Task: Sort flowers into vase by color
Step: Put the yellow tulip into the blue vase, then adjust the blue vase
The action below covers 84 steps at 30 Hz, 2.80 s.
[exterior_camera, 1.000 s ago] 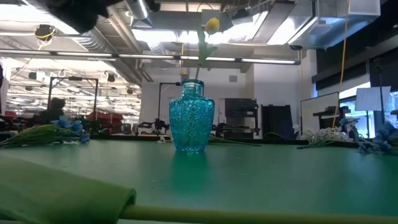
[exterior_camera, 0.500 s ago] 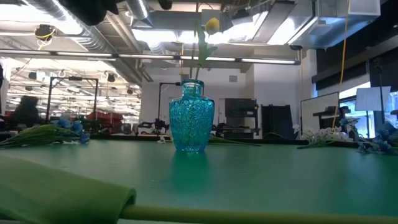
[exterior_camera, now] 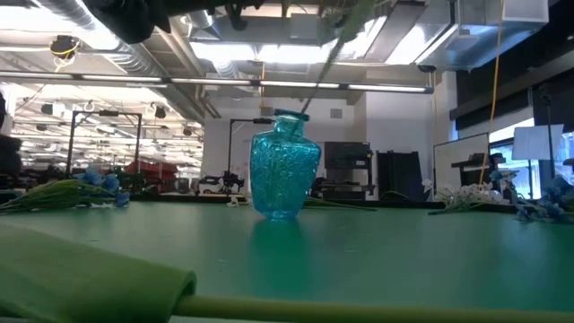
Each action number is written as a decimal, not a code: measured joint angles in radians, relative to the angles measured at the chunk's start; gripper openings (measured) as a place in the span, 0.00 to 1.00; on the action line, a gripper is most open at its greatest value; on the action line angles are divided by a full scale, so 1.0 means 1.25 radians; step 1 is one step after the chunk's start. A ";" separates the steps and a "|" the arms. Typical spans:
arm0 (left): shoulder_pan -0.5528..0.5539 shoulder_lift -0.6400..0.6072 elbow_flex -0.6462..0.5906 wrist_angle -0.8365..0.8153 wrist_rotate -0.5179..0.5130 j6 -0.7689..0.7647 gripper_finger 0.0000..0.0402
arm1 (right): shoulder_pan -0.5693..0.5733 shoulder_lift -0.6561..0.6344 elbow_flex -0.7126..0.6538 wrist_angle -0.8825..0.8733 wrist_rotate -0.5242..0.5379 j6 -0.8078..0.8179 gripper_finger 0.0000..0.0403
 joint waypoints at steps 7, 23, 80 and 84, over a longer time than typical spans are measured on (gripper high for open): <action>0.008 0.000 0.000 0.017 -0.010 0.010 0.01 | 0.000 0.000 0.000 0.000 0.000 0.017 0.08; -0.128 -0.004 0.046 -0.253 -0.030 -0.104 0.03 | 0.000 0.096 0.000 -0.438 0.010 0.453 0.36; -0.124 0.210 0.431 -1.350 0.247 0.182 0.69 | 0.186 0.393 -0.080 -0.399 -0.288 1.452 0.79; -0.094 0.248 0.431 -1.322 0.269 0.208 0.71 | 0.188 0.393 -0.080 -0.391 -0.292 1.511 0.79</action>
